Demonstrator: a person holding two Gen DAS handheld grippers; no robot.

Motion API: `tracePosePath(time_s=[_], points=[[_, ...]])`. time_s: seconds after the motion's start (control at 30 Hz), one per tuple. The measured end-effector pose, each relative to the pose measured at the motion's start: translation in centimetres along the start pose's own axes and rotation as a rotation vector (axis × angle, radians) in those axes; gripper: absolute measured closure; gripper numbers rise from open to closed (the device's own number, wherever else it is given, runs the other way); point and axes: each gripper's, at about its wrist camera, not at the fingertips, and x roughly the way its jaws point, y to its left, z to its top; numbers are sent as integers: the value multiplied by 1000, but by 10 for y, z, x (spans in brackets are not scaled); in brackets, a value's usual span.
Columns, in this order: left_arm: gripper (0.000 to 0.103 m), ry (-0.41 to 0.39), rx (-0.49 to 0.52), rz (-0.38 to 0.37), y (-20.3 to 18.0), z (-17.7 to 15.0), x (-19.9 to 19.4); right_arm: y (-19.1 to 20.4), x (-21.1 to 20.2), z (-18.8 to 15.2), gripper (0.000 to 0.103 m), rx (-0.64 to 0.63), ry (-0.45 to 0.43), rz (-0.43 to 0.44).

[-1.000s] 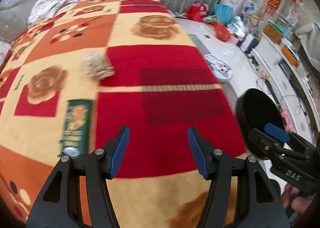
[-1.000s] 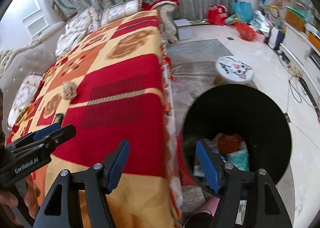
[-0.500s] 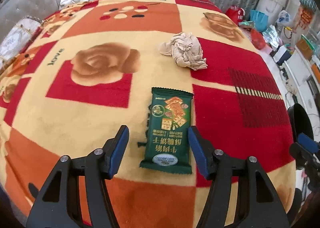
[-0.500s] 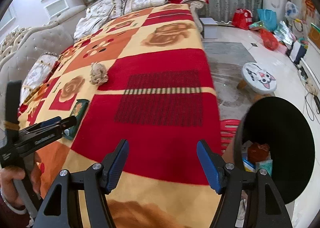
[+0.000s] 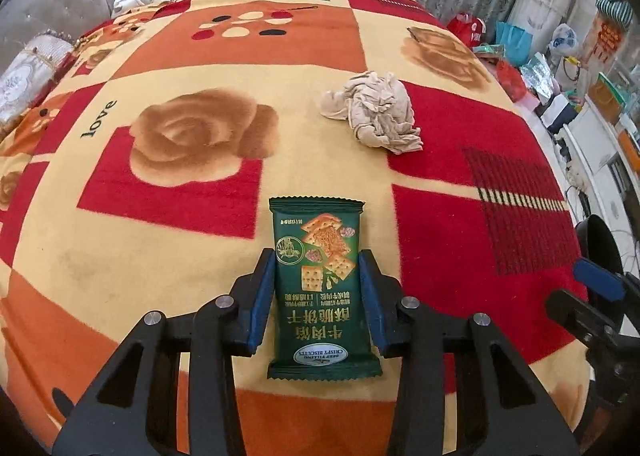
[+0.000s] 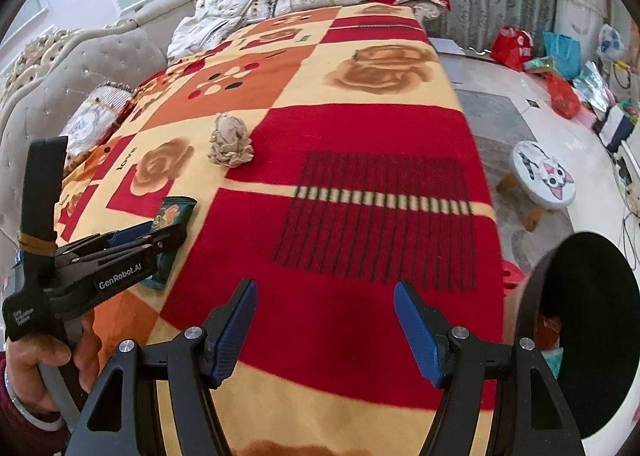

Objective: Collect trash
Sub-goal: 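Grasp the green cracker packet with the left tool while the right tool grasps the crumpled tissue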

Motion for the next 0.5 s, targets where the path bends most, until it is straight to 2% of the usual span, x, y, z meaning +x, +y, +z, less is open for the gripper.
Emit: tracePosePath(time_s=[0.5], points=[[65,-61,0,24,17,1,-28,30,16,7,35,-46,25,40]])
